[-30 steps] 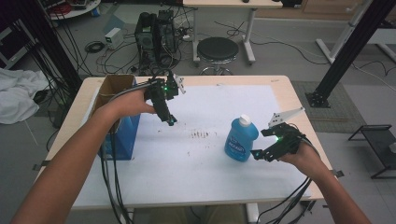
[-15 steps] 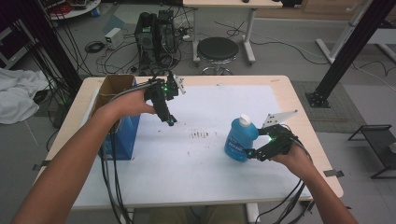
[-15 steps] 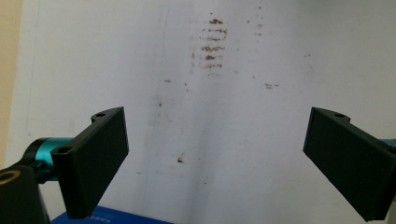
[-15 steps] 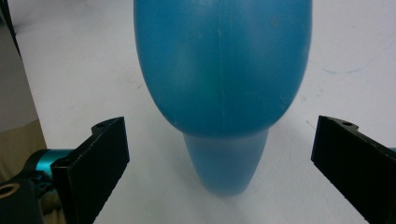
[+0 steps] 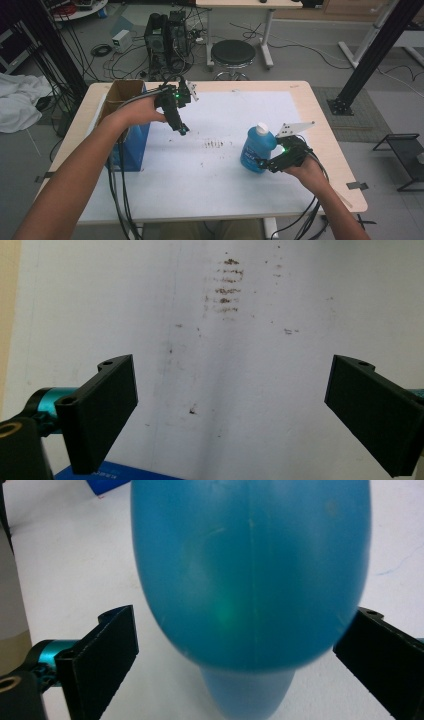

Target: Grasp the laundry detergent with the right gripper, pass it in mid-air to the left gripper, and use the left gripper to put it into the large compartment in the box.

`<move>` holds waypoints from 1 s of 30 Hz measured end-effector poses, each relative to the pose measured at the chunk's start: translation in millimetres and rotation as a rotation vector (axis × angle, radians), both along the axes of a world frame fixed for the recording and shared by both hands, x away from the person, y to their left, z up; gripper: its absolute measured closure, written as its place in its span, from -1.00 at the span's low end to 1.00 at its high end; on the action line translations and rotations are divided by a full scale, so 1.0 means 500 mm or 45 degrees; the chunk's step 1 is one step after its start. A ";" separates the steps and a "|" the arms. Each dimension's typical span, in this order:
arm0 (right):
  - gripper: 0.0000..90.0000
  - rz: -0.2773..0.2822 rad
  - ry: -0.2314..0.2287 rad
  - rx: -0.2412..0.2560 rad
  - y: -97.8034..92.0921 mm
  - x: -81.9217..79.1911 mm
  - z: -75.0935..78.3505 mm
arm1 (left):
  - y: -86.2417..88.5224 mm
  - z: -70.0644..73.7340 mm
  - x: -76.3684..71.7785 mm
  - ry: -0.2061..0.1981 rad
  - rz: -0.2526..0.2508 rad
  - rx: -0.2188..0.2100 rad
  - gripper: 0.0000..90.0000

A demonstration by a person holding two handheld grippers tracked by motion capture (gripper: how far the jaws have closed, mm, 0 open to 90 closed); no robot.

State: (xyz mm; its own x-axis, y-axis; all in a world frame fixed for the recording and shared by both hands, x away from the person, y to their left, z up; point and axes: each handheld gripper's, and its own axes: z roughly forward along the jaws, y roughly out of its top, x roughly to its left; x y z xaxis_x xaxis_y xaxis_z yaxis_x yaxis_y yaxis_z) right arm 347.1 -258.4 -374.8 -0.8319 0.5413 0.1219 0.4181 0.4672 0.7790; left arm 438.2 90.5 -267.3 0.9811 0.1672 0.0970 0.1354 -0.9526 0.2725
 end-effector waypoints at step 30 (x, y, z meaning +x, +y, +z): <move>-0.59 -0.037 -0.110 0.111 0.018 -0.008 -0.036 | 0.004 -0.005 0.002 0.003 0.005 -0.002 -0.85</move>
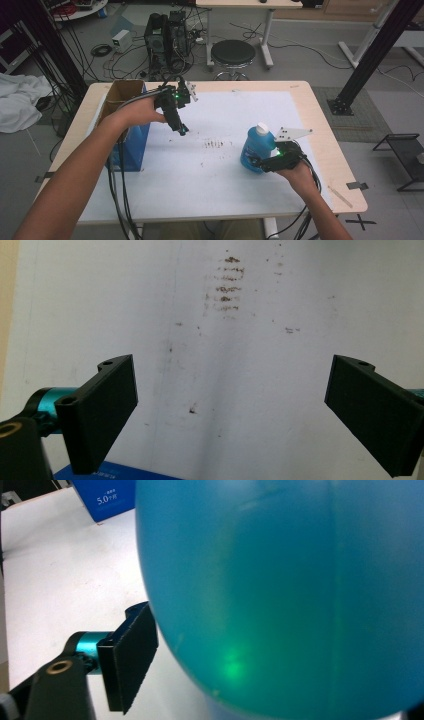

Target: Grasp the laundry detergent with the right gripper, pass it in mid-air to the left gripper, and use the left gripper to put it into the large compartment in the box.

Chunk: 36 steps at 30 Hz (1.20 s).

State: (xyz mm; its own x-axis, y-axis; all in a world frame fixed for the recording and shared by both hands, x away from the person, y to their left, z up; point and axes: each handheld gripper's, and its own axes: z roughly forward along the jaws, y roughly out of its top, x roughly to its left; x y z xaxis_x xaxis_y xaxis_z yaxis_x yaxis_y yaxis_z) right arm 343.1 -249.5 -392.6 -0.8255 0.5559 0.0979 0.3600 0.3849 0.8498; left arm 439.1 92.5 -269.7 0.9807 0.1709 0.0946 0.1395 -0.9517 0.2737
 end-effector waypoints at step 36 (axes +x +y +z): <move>-0.14 -0.035 -0.082 0.016 0.002 0.001 -0.013 | 0.003 -0.005 0.003 0.014 -0.002 0.008 -0.85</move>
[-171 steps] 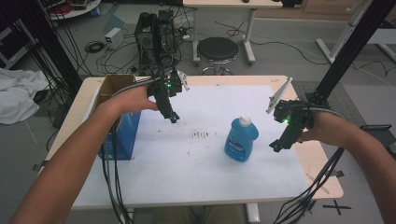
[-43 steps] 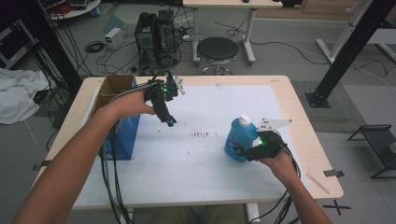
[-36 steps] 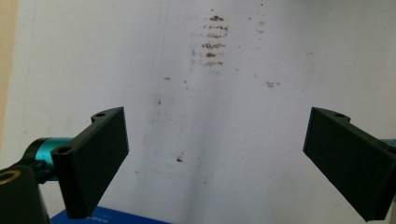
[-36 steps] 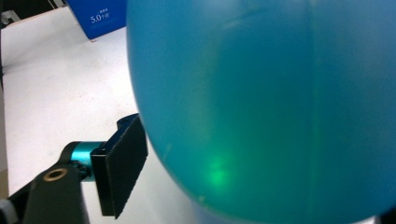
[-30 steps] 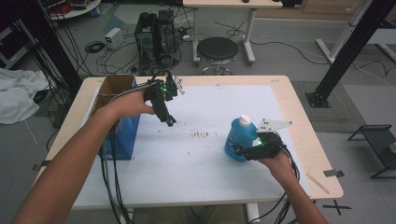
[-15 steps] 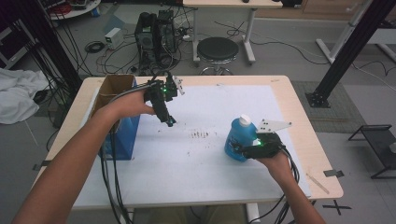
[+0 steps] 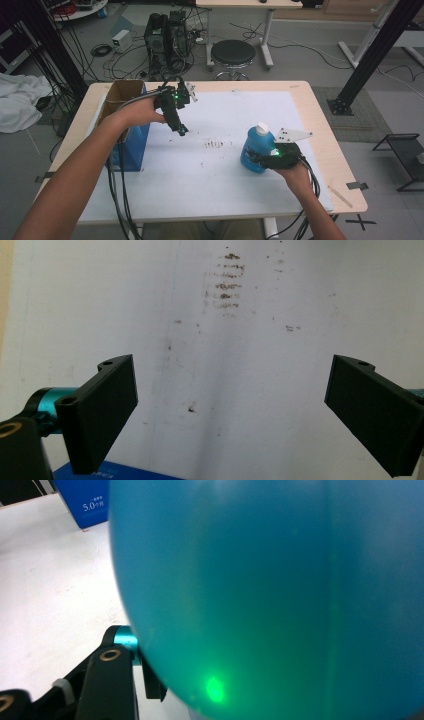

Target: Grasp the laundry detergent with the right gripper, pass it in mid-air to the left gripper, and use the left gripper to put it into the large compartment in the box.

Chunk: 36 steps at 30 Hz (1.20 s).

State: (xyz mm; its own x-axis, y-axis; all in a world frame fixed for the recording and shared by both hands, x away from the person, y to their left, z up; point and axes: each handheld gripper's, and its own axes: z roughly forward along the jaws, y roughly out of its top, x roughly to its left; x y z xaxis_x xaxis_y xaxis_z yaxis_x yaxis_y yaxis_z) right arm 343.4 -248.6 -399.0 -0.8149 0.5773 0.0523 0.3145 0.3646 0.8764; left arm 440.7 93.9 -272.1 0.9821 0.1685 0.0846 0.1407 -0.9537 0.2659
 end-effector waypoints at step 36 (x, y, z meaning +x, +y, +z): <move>-0.03 0.158 -0.006 -0.042 -0.012 -0.003 0.096 | -0.021 0.055 -0.053 -0.013 -0.069 -0.043 -0.85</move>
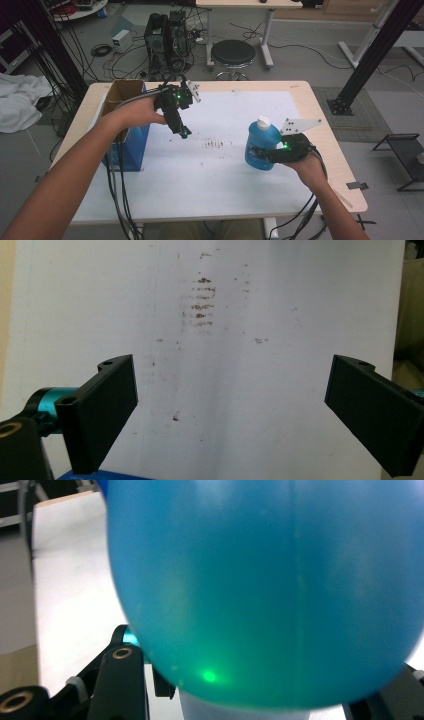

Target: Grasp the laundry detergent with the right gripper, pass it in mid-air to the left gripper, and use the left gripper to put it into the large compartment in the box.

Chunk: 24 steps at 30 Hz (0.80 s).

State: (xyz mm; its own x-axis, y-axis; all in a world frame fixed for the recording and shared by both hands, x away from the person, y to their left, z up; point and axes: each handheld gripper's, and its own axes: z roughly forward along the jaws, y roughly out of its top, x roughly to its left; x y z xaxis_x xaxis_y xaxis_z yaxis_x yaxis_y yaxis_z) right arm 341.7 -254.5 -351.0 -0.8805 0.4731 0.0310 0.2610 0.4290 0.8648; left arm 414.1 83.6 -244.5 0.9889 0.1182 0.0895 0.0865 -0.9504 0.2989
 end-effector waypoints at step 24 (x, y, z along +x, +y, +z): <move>-0.03 0.404 0.101 -0.059 0.027 0.022 0.052 | -0.053 0.033 -0.071 0.050 -0.035 0.002 -0.85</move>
State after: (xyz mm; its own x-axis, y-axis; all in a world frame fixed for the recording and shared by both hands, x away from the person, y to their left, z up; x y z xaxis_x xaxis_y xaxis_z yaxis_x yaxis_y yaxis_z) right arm 352.8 -241.3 -325.2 -0.9798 0.1784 0.0901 0.1738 0.5381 0.8248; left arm 378.7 57.1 -227.8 0.9946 0.0912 0.0505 0.0724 -0.9530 0.2942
